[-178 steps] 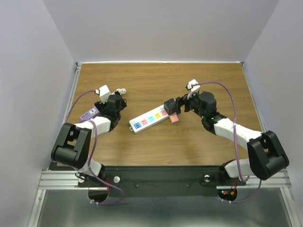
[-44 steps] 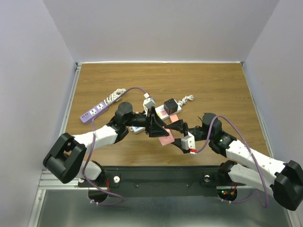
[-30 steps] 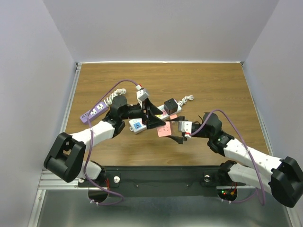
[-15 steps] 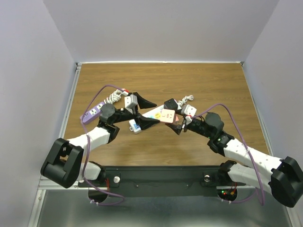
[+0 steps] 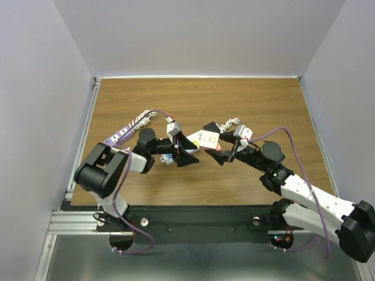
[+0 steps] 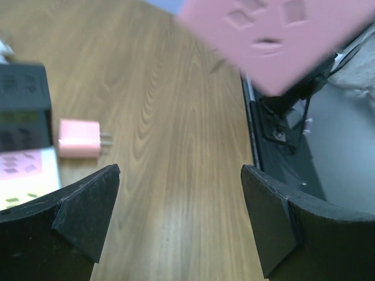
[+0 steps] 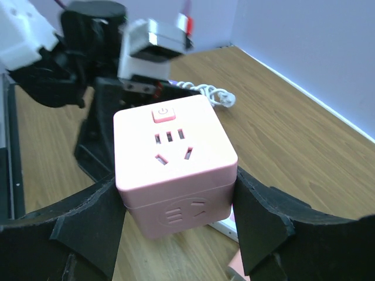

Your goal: Insert the plug

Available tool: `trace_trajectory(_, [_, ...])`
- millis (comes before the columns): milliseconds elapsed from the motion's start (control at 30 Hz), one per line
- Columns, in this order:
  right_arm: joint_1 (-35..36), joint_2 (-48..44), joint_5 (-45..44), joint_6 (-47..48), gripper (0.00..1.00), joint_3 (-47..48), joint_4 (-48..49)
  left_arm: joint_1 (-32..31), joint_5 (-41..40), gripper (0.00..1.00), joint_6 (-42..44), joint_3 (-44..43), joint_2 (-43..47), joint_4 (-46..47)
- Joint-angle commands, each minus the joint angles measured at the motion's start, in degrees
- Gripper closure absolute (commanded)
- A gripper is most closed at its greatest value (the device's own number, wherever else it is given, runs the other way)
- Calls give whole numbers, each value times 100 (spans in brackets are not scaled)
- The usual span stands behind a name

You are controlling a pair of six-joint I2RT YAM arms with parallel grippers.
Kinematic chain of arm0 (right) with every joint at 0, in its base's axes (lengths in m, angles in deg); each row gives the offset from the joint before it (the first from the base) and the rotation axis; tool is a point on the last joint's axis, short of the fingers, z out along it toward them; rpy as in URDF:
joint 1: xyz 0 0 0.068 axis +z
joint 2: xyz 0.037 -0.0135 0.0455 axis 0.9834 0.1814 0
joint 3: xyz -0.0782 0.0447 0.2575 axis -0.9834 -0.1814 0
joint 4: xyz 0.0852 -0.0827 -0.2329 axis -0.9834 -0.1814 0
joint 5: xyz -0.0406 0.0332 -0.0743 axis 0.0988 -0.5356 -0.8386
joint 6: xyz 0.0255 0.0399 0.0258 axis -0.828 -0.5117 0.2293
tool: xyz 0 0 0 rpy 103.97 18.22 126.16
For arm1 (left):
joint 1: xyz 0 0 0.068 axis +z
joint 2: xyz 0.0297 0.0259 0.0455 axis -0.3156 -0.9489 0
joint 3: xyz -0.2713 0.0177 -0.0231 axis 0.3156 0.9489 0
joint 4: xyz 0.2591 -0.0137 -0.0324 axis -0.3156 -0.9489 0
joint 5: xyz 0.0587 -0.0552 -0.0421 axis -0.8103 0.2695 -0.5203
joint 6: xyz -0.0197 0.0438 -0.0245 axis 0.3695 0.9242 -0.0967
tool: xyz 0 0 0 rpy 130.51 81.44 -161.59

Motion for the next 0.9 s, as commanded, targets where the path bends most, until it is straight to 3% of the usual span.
trace_trajectory(0, [-28,-4,161,-313,99,179,654,13,362,6,-616,-450,-247,4547])
trace_trajectory(167, [-29,171,170,-427,99,171,760,22,345,8,-572,-565,-248,4547])
trace_trajectory(367, [-29,216,47,-462,99,109,909,22,-86,8,-168,-187,375,4328])
trace_trajectory(467, [-29,137,-49,-462,99,65,970,-57,-462,9,341,-12,761,3740])
trace_trajectory(600, [-20,171,-155,-462,99,100,997,-478,-1596,9,2070,112,1711,1198])
trace_trajectory(633, [-28,180,-164,-462,99,118,997,-574,-1729,9,2335,147,1878,955])
trace_trajectory(867, [-29,189,-50,-673,99,135,1129,-593,-1178,9,2443,516,2249,898])
